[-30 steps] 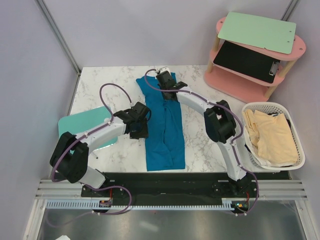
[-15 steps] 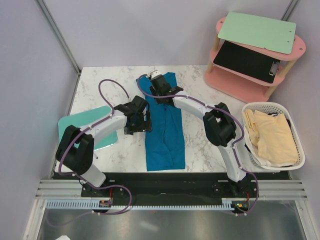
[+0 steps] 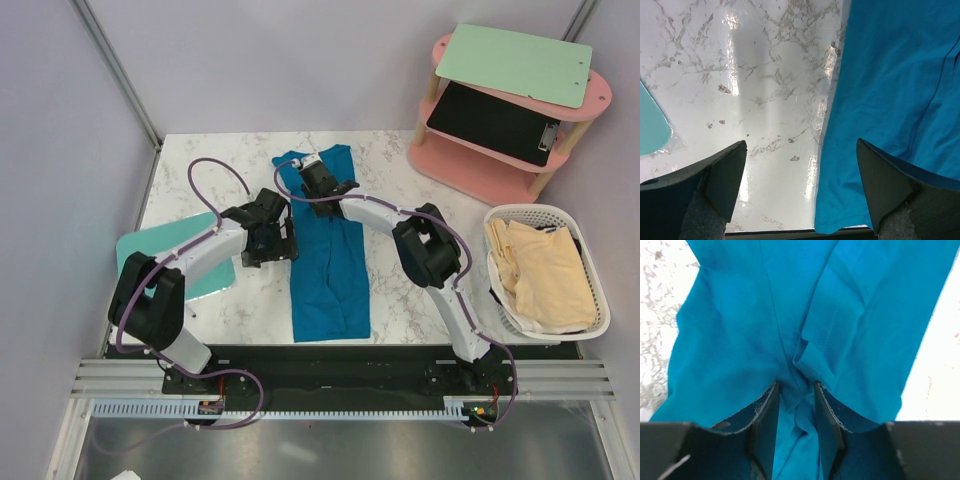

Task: Fold and stack the t-shirts
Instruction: Grab the bottom of the folded rectangular tshirt with both arms

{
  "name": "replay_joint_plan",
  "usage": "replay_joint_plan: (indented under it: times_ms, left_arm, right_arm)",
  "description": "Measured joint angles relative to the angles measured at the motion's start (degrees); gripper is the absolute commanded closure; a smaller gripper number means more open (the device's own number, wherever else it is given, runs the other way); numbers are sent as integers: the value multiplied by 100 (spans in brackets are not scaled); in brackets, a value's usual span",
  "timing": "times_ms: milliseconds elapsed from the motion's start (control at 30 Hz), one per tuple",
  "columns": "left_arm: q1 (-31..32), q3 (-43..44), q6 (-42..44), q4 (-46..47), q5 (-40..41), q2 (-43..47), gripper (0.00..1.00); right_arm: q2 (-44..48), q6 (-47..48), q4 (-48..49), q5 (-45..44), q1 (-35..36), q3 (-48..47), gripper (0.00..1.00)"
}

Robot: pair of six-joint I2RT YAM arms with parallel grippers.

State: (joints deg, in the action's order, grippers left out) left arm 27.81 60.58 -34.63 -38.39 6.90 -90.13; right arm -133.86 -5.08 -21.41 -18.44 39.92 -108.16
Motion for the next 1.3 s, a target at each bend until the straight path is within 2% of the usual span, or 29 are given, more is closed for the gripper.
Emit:
replay_joint_plan:
  times_ms: [367,900,1300]
  left_arm:
    - [0,-133,0,4,0,31,4]
    - [0,-256,0,85,-35,31,4]
    - [0,-289,2,85,-63,28,4]
  right_arm:
    - [-153,-20,59,-94,0,-74,59]
    - [153,-20,378,-299,-2,66,59]
    - [-297,-22,422,-376,0,-354,61]
